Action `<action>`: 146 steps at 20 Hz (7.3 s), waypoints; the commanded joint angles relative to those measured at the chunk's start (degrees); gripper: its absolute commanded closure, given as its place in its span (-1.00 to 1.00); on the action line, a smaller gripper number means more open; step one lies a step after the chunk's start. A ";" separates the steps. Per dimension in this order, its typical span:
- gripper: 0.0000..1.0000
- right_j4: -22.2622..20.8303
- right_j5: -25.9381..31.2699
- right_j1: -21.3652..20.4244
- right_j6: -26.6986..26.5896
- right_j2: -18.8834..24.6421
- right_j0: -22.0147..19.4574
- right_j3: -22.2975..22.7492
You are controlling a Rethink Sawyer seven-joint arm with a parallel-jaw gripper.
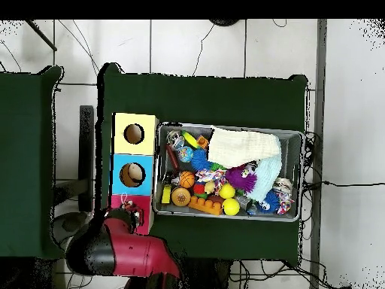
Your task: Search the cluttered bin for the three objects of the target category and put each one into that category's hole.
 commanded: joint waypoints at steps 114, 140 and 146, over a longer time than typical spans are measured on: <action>-1.00 1.21 20.13 -6.40 17.04 -5.35 4.26 -2.86; -1.00 3.52 17.99 -6.54 15.00 -3.72 3.46 -2.07; -1.00 3.09 18.39 -6.08 15.13 -4.50 3.76 -1.80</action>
